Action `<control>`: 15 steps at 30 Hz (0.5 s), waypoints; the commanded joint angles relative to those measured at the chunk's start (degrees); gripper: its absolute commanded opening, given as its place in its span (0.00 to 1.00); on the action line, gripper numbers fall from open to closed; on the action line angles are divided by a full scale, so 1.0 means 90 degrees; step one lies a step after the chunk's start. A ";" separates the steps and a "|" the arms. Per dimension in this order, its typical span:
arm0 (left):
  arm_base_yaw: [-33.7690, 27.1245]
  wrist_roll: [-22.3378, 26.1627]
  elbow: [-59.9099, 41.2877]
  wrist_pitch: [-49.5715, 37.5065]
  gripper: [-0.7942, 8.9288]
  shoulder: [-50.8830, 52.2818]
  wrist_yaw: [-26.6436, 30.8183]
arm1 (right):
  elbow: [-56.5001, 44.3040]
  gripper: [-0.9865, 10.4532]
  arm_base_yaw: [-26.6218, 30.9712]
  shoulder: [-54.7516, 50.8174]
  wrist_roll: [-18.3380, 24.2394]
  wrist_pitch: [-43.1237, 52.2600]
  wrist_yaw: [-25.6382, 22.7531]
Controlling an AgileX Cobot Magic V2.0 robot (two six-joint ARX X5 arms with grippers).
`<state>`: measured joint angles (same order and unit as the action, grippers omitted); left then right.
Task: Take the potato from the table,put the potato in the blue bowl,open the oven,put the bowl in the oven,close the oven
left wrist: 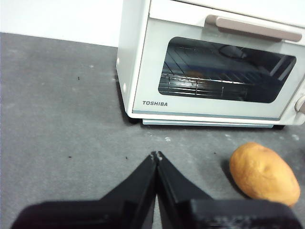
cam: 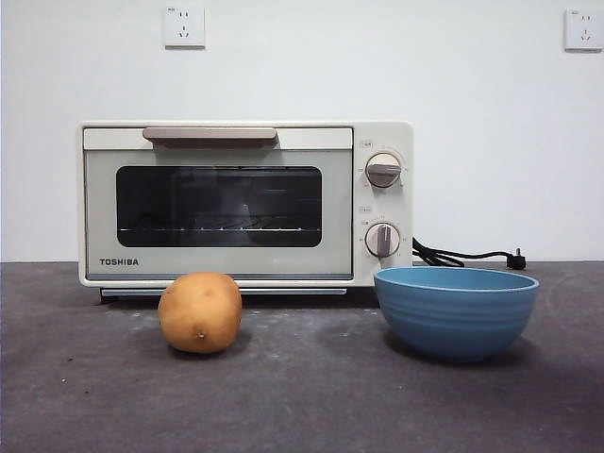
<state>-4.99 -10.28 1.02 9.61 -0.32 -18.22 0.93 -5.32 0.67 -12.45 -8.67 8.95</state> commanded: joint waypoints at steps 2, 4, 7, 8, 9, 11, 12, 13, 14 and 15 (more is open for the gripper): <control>-0.0015 -0.0627 0.0090 0.0029 0.07 0.0012 -0.0194 | 0.0119 0.08 -0.0002 0.0015 -0.0899 0.0053 0.0017; -0.0015 -0.0801 0.0267 0.0141 0.07 0.0010 -0.0211 | 0.0291 0.08 -0.0005 0.0051 -0.0974 0.0053 0.0017; -0.0015 -0.0959 0.0653 0.0425 0.07 -0.0002 -0.0364 | 0.0658 0.08 -0.0005 0.0187 -0.0974 -0.0017 0.0017; -0.0015 -0.0984 0.0816 0.0551 0.07 -0.0041 -0.0362 | 0.0816 0.08 -0.0005 0.0277 -0.0974 -0.0063 0.0017; -0.0015 -0.0981 0.0959 0.0663 0.07 -0.0068 -0.0362 | 0.0959 0.08 -0.0005 0.0376 -0.0971 -0.0100 0.0034; -0.0015 -0.0979 0.1307 0.0891 0.07 -0.0211 -0.0364 | 0.1321 0.08 -0.0005 0.0675 -0.0967 -0.0211 0.0204; -0.0015 -0.0976 0.1457 0.0974 0.07 -0.0289 -0.0381 | 0.1498 0.08 -0.0005 0.0831 -0.0967 -0.0304 0.0287; -0.0015 -0.0971 0.1625 0.1056 0.07 -0.0393 -0.0488 | 0.1724 0.08 -0.0005 0.1032 -0.0940 -0.0459 0.0410; -0.0015 -0.0947 0.1800 0.1141 0.07 -0.0510 -0.0612 | 0.1962 0.08 -0.0005 0.1251 -0.0901 -0.0658 0.0544; -0.0015 -0.0896 0.1953 0.1214 0.07 -0.0624 -0.0719 | 0.2186 0.08 -0.0005 0.1447 -0.0831 -0.0860 0.0692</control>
<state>-4.99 -18.52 17.61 20.43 -5.28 -23.70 19.16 -5.32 12.56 -20.32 -15.81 14.41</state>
